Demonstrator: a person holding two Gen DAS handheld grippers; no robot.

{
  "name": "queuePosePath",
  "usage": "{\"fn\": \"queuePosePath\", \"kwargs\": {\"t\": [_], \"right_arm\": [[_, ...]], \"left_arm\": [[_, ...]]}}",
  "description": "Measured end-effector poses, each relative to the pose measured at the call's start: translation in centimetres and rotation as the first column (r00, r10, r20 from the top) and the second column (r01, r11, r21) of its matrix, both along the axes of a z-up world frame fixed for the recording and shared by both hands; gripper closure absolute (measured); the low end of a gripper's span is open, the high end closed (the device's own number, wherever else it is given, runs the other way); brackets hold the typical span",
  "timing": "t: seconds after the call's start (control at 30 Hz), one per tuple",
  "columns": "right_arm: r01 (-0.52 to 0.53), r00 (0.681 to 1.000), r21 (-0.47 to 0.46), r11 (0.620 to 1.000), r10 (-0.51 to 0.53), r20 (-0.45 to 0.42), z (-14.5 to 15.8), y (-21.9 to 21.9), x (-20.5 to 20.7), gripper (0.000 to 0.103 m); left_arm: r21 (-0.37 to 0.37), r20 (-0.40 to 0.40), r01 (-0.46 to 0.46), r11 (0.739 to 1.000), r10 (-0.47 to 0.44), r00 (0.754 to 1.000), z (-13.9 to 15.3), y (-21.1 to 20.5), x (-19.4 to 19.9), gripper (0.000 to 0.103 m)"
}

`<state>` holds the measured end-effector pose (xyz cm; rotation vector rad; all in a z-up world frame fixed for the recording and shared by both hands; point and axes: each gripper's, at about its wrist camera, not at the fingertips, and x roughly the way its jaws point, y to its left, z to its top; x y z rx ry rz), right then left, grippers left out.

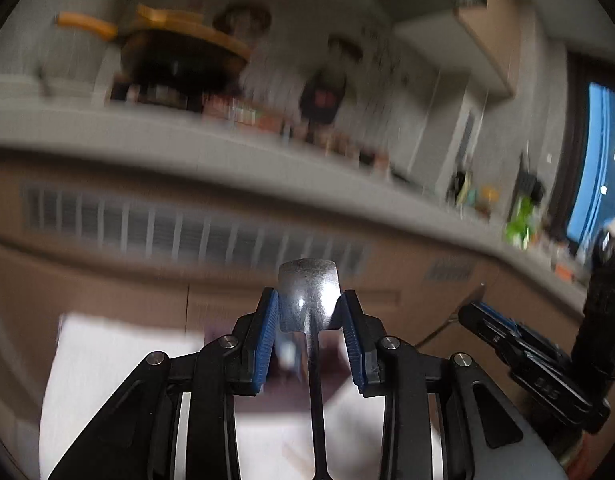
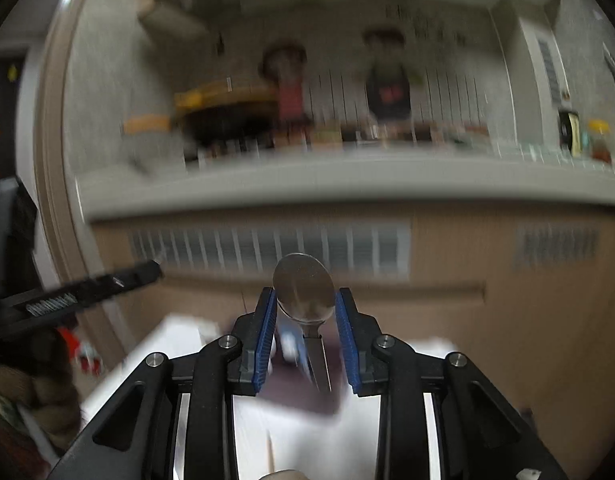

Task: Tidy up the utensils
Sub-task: 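Open the left tool over the caddy dropping the shovel while the right tool drops the brown spoon in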

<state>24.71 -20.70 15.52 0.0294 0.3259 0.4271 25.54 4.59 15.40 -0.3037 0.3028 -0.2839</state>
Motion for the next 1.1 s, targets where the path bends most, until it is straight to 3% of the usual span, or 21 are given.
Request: {"fn": "queuePosePath", "kwargs": {"t": [0.1,0.17,0.27,0.37,0.5,0.67,0.83,0.93,1.1], "right_arm": [[0.011,0.998,-0.006,1.000,-0.010,0.069,1.2,1.2,2.8,0.077],[0.012,0.999,-0.020,1.000,-0.011,0.042,0.7,1.9,5.2,0.099],[-0.001,1.000,-0.014,1.000,0.000,-0.021,-0.9,1.9,8.2,0.099],[0.000,0.998,-0.030,1.000,-0.002,-0.059,-2.7,1.9,10.1,0.099],[0.007,0.995,-0.051,0.999,-0.012,-0.103,-4.8,0.7,11.2,0.099],[0.033,0.990,-0.101,0.994,-0.047,-0.136,-6.3,-3.4,11.2,0.096],[0.084,0.951,-0.069,0.994,-0.101,-0.292,-9.1,-7.9,11.8,0.091],[0.033,0.927,-0.098,0.995,-0.067,-0.368,-11.5,-7.1,11.0,0.091],[-0.133,0.879,-0.153,0.979,0.046,-0.475,-15.6,-2.8,8.3,0.091]], "left_arm": [[-0.001,0.071,-0.062,0.998,0.062,0.996,-0.1,-0.1,3.1,0.070],[-0.014,0.082,-0.099,0.995,0.099,0.992,-1.2,-0.1,5.1,0.070],[-0.034,0.105,-0.133,0.991,0.136,0.985,-3.6,-0.2,8.0,0.070],[-0.006,0.111,-0.181,0.983,0.181,0.977,-6.1,-0.7,10.2,0.070],[0.017,0.033,-0.178,0.984,0.178,0.984,-8.8,-0.8,12.5,0.070],[0.006,0.016,-0.163,0.987,0.163,0.987,-9.0,0.1,11.7,0.070],[0.025,0.030,-0.151,0.988,0.151,0.988,-8.8,-0.1,10.7,0.070],[0.013,0.010,-0.152,0.988,0.151,0.988,-9.2,-0.1,10.4,0.070],[-0.051,0.043,-0.128,0.990,0.131,0.991,-8.1,0.3,9.6,0.070]]}}
